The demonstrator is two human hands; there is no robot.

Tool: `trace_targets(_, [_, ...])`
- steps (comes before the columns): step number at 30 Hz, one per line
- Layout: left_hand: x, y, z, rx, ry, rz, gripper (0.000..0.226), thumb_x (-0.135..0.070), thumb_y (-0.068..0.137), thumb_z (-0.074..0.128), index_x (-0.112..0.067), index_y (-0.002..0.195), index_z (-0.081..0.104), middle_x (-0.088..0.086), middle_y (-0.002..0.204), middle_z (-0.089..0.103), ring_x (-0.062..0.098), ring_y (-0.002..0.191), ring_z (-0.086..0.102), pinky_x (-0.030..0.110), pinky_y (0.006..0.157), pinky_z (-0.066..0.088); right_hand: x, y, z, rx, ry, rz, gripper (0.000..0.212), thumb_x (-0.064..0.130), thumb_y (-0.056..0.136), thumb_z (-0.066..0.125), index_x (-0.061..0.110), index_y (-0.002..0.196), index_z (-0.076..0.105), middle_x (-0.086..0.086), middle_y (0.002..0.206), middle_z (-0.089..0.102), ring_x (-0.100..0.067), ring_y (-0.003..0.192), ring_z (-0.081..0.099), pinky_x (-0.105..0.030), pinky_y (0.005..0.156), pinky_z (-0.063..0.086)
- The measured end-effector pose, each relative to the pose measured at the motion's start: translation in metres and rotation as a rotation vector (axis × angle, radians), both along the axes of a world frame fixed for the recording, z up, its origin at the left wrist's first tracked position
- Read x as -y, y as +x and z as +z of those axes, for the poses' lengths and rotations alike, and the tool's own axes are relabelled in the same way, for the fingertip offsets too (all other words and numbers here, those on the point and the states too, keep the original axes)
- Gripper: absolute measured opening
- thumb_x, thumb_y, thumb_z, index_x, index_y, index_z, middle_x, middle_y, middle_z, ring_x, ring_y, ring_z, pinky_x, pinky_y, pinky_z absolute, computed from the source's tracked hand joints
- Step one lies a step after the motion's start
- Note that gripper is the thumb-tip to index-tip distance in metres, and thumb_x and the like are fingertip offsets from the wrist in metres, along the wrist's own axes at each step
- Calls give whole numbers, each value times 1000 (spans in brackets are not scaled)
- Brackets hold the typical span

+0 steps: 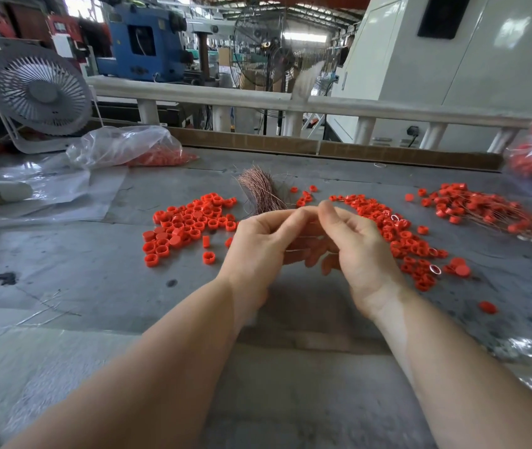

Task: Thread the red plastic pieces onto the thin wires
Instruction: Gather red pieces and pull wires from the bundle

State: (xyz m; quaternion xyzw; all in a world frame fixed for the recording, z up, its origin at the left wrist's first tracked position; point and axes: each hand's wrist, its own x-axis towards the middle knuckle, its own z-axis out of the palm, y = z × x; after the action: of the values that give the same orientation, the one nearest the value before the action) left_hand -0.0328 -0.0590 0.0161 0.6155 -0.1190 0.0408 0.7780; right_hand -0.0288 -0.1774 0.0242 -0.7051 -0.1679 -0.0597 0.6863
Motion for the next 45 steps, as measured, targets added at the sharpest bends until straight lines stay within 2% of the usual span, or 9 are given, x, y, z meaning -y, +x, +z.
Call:
trace_targets(2, [-3, 1, 0, -71, -15, 35, 26, -27, 94, 50, -19, 85, 73, -3, 76, 71, 6, 68, 63, 16, 55, 48, 1, 0, 1, 25, -42, -25, 24, 25, 95, 49, 21, 88, 72, 1, 68, 69, -9, 53, 57, -18, 42, 37])
trace_targets(5, [-4, 2, 2, -160, -120, 51, 30, -29, 92, 52, -16, 74, 73, -2, 65, 65, 5, 60, 58, 15, 50, 47, 0, 0, 0, 121, -153, -52, 19, 8, 89, 59, 23, 91, 69, 7, 71, 69, 4, 56, 58, -11, 47, 41])
trace_targets(8, [-2, 2, 4, -191, -231, 26, 32, -26, 93, 51, -11, 73, 70, -3, 55, 59, 3, 50, 53, 14, 49, 48, 2, 2, -2, 159, -179, -138, 23, 4, 85, 64, 26, 78, 66, 8, 66, 65, 4, 55, 56, -13, 51, 44])
trace_targets(12, [-2, 1, 8, -244, -311, -12, 33, -25, 95, 47, -3, 79, 65, 3, 59, 59, 7, 50, 56, 16, 52, 51, 5, 6, -4, 161, -169, -196, 24, 5, 86, 62, 23, 70, 63, 10, 57, 59, 5, 47, 50, -8, 47, 38])
trace_targets(19, [-6, -1, 12, -265, -271, -23, 30, -2, 95, 38, -9, 87, 66, 3, 64, 66, 9, 51, 61, 18, 51, 53, 5, 9, -5, 116, -121, -199, 22, 12, 90, 58, 20, 70, 60, 10, 54, 55, -1, 46, 43, -12, 47, 36])
trace_targets(24, [-6, -2, 12, -244, -242, -50, 30, -3, 95, 40, -18, 99, 66, 1, 77, 68, 9, 57, 61, 21, 52, 52, 6, 9, -5, 98, -137, -185, 23, 15, 91, 57, 21, 69, 60, 12, 53, 54, -3, 48, 42, -14, 46, 35])
trace_targets(29, [-7, -3, 11, -200, -169, -53, 33, -7, 96, 42, -27, 105, 66, -6, 78, 69, 8, 62, 62, 19, 50, 48, 5, 7, -5, 74, -139, -147, 24, 17, 92, 55, 21, 69, 60, 11, 53, 52, -3, 48, 42, -13, 44, 33])
trace_targets(34, [-7, -4, 10, -156, -113, -33, 34, -9, 97, 43, -29, 96, 70, -8, 78, 68, 5, 59, 60, 17, 48, 44, 4, 7, -4, 70, -128, -123, 26, 17, 94, 53, 20, 69, 59, 11, 52, 50, -2, 46, 40, -13, 43, 32])
trace_targets(45, [-7, 1, 4, -106, -43, 134, 16, -10, 90, 58, -23, 89, 66, -14, 63, 64, -1, 49, 52, 14, 44, 41, 5, 6, -3, 176, -200, -196, 25, 15, 93, 54, 21, 69, 56, 12, 50, 48, -3, 45, 39, -19, 47, 35])
